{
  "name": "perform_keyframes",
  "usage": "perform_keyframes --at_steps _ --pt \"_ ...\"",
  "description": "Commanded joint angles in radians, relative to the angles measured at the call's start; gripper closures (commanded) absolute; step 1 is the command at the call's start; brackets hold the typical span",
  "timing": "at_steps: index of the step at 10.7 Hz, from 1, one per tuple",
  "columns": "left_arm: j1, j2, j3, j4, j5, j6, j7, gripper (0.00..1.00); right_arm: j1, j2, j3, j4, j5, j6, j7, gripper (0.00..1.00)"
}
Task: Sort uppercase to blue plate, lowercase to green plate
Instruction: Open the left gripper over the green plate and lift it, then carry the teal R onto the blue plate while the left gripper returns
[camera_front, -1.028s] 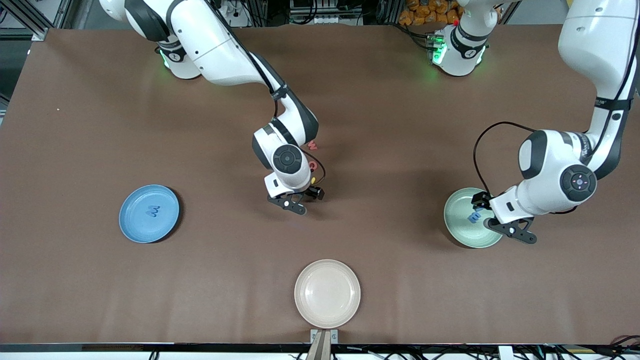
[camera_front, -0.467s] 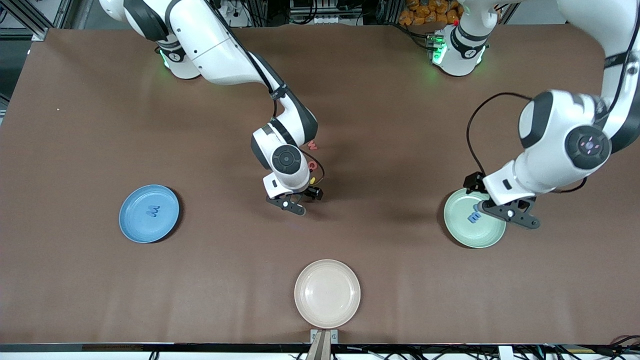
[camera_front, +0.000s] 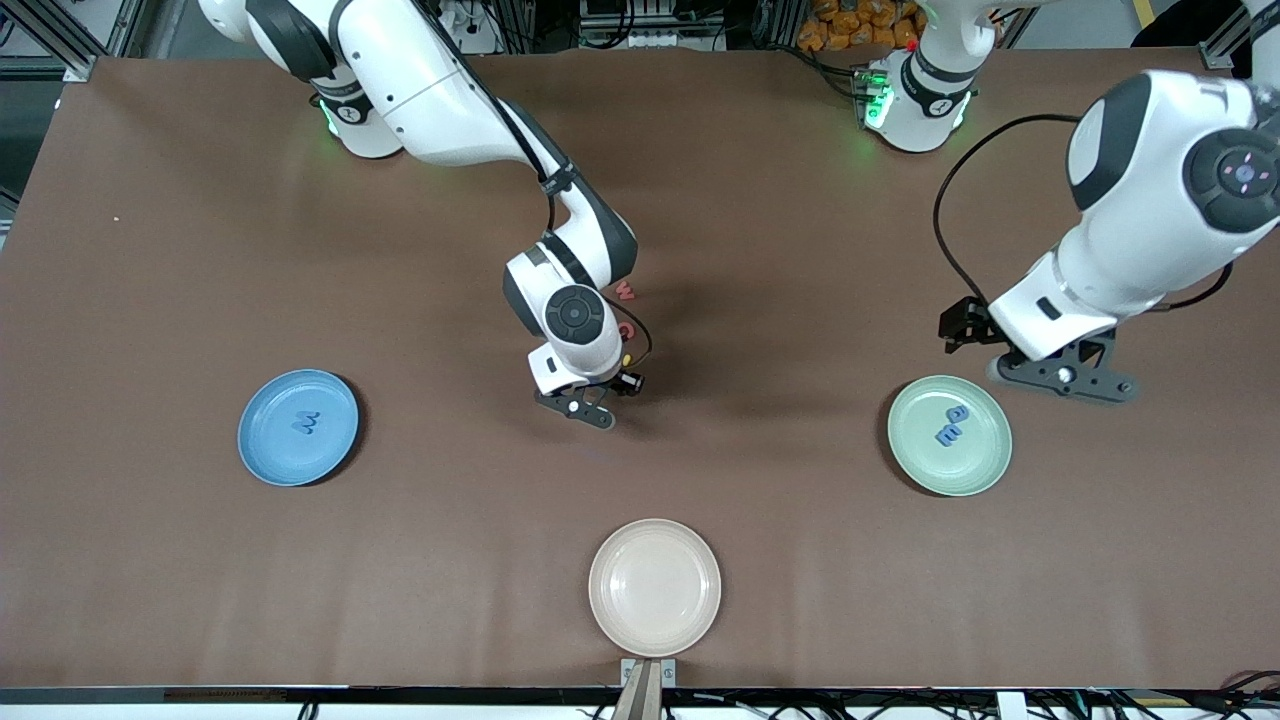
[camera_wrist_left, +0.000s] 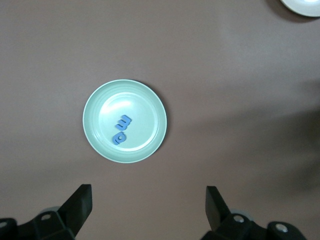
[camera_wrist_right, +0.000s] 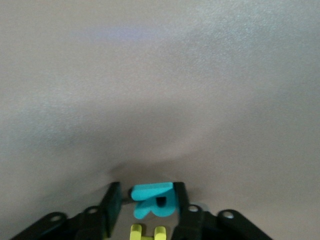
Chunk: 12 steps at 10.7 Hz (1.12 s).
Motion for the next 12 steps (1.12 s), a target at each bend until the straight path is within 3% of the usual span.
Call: perform_keyframes --at_steps 1,4,8,12 --pt "-0.006 -0.033 0.010 0.023 -0.021 -0.038 -0.041 0.00 0.010 -0.022 -0.004 -0.037 -0.011 -0.004 -0.004 1.00" --pt "0.006 -0.042 0.019 0.032 -0.001 -0.039 0.036 0.00 -0.015 -0.053 -0.006 -0.039 -0.011 -0.039 -0.080 1.00" --pt "0.014 -0.047 0.051 0.063 -0.020 -0.053 0.036 0.00 -0.175 -0.116 -0.004 -0.034 -0.005 -0.168 -0.365 1.00" --pt "0.012 -0.063 0.067 0.057 -0.058 -0.070 -0.034 0.00 -0.391 -0.145 -0.004 -0.030 -0.005 -0.292 -0.799 1.00"
